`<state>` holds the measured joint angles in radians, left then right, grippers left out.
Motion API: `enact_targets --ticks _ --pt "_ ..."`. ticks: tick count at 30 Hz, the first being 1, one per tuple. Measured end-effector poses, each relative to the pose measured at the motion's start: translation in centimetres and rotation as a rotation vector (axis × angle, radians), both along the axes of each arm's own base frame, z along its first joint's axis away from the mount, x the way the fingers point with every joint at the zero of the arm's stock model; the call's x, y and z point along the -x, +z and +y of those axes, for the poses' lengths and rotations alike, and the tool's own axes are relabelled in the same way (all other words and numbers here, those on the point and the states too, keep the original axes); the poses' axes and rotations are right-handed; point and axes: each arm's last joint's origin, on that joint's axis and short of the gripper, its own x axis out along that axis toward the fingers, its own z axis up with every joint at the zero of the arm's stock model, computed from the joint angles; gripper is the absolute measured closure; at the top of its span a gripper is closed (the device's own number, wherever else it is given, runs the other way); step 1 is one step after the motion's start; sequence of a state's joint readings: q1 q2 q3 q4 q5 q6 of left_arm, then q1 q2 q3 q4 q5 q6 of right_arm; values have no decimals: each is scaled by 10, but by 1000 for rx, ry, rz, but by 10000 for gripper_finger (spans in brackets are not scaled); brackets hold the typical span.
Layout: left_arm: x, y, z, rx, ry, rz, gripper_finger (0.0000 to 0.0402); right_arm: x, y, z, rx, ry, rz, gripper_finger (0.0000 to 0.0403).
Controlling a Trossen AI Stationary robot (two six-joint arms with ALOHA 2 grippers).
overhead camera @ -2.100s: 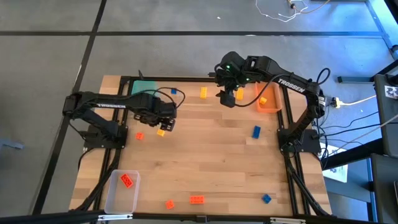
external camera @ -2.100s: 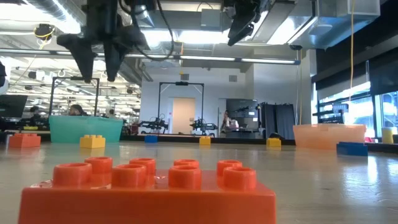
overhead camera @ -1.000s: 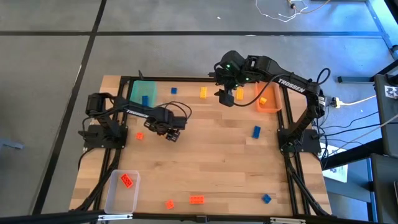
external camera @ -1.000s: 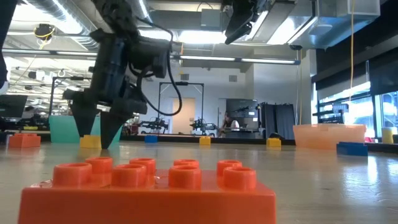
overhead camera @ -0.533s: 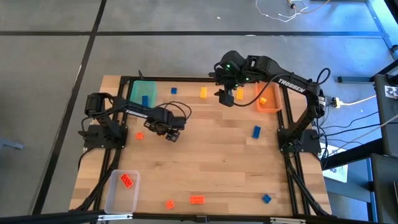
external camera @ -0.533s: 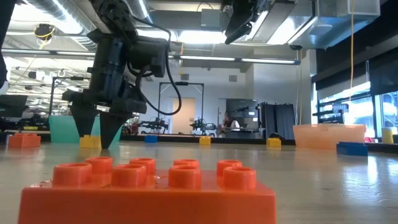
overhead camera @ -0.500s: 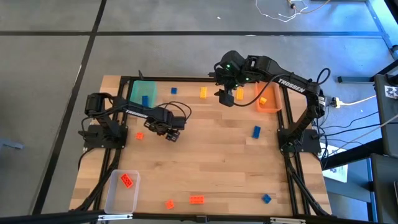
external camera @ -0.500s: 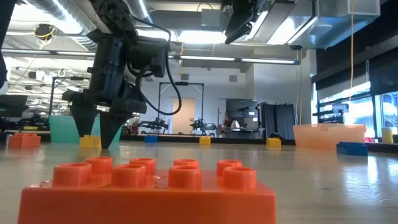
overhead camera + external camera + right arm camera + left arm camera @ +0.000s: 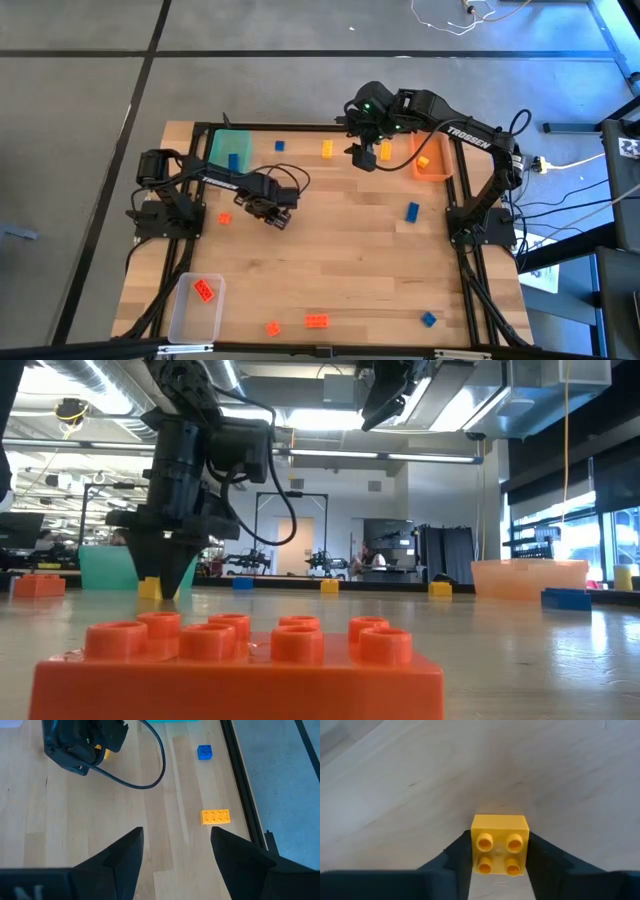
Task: Sort & place blocks by color
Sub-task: Put the yellow game piece into the orange bin
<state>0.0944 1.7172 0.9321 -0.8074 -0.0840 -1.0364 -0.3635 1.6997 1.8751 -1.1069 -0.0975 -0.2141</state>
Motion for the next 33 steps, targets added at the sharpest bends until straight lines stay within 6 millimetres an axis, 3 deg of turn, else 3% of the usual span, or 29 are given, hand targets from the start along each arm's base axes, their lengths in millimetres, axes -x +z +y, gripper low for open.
enact_targets --ticks 8,20,27,33 --pt "-4 11 1 -5 -123 -31 273 0 0 0 0 0 0 171" --pt "-9 118 -1 23 -309 -418 273 -1 1 0 6 0 -16 171" --pt "-1 179 10 -48 -402 -625 273 -7 7 -3 37 0 -96 171" --pt "3 217 22 -75 -574 -743 273 -12 12 -5 68 3 -172 171"
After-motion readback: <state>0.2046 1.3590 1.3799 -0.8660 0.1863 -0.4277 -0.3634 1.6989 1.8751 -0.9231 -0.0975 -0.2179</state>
